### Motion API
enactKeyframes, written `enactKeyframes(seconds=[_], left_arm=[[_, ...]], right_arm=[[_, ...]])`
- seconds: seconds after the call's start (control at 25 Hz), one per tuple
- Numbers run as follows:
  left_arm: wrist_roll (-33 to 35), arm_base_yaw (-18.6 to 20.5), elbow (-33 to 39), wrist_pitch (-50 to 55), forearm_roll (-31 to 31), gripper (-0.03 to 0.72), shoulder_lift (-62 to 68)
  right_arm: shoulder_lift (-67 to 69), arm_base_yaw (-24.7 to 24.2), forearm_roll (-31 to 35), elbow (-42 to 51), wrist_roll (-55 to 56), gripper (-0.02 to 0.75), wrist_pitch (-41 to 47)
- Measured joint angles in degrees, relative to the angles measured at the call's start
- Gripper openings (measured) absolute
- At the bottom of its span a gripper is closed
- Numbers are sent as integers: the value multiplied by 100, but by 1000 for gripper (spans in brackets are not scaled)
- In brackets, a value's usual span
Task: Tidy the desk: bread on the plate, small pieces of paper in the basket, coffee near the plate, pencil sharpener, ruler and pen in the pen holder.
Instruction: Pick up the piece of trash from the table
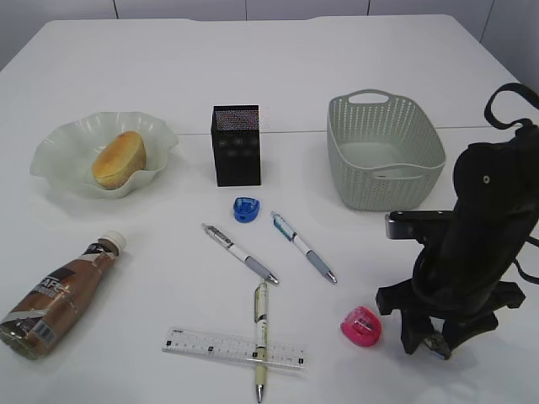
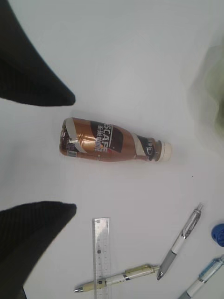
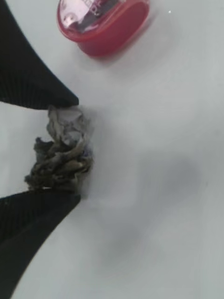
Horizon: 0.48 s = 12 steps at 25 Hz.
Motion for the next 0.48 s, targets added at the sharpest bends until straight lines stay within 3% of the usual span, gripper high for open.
enactKeyframes(seconds=[0.16,0.48], left_arm=[[0,0,0,-23,0,468,0],[0,0,0,-45,0,460,0]], right_arm=[[0,0,-10,0,0,298,11],[0,0,-10,0,0,136,20]])
